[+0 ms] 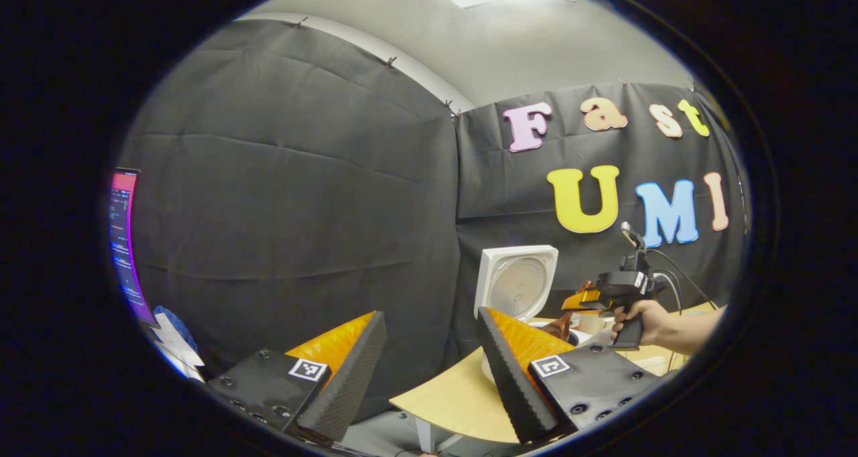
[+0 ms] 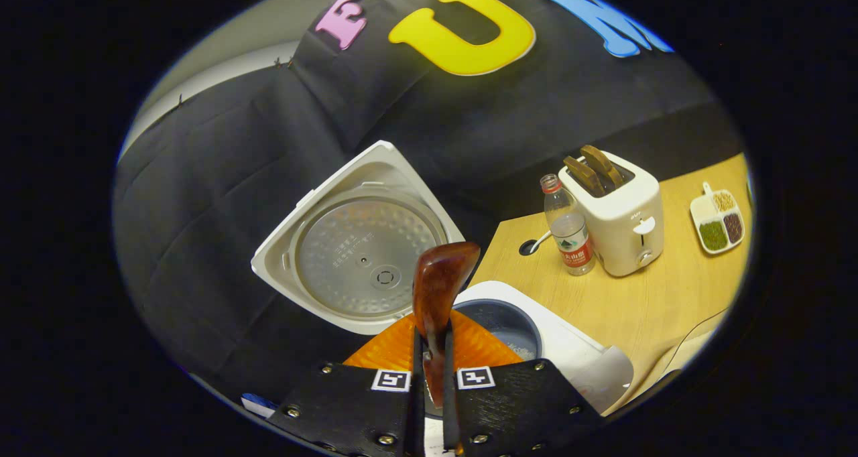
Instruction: Close the left gripper, press the button to open the rice cooker; take a wooden spoon from the chopstick holder with the right hand, scoop a spoonful of rice and pour it into the rice cooker, then put the wooden spoon back into the chopstick holder.
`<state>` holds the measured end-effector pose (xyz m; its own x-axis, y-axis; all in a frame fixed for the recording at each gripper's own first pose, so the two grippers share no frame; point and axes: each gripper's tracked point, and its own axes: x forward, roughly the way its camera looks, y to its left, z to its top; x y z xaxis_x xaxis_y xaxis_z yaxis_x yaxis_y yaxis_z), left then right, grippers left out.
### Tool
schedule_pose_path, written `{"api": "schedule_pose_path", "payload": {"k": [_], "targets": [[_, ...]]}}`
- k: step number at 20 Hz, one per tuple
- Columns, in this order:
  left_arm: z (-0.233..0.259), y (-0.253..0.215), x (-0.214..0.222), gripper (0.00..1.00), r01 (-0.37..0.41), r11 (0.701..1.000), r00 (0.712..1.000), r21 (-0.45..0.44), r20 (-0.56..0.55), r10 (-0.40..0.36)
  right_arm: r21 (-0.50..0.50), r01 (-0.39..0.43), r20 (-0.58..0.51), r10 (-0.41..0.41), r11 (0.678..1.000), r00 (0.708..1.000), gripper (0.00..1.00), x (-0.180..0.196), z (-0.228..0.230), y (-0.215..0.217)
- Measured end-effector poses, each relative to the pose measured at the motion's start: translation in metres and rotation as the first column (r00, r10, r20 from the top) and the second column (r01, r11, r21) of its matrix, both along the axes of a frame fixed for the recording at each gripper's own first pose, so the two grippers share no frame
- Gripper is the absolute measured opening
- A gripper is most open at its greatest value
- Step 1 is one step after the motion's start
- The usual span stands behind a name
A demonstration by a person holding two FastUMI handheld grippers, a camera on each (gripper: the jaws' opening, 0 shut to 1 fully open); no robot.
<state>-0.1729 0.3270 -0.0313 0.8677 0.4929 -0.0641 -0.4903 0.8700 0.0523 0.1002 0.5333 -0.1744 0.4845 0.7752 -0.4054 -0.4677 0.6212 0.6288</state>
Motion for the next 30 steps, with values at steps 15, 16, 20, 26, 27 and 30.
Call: {"api": "schedule_pose_path", "payload": {"k": [15,16,20,26,27,30], "targets": [[0.001,-0.005,0.006,0.95,0.018,1.000,1.000,0.000,-0.001,-0.018,-0.437,-0.047,0.496,0.284,0.898,0.821,0.11,0.000,0.015,0.005],[0.001,-0.004,0.007,0.95,0.018,1.000,1.000,-0.001,-0.001,-0.018,-0.453,-0.044,0.512,0.300,0.891,0.805,0.11,-0.002,0.016,0.007],[-0.001,-0.004,0.007,0.95,0.025,1.000,1.000,-0.002,-0.001,-0.025,-0.475,-0.020,0.547,0.313,0.880,0.776,0.11,0.000,0.021,0.005],[0.000,-0.006,0.011,0.95,0.036,0.999,0.999,-0.003,0.011,-0.036,-0.327,-0.042,0.430,0.188,0.944,0.883,0.11,0.004,0.031,-0.002],[0.002,-0.007,0.013,0.95,0.039,0.999,0.999,-0.002,0.013,-0.039,-0.276,-0.038,0.385,0.147,0.960,0.911,0.11,0.006,0.034,-0.004],[0.001,-0.011,0.018,0.94,0.053,0.999,0.998,-0.003,0.015,-0.053,-0.129,-0.008,0.256,0.041,0.992,0.966,0.11,0.013,0.045,-0.016]]}}
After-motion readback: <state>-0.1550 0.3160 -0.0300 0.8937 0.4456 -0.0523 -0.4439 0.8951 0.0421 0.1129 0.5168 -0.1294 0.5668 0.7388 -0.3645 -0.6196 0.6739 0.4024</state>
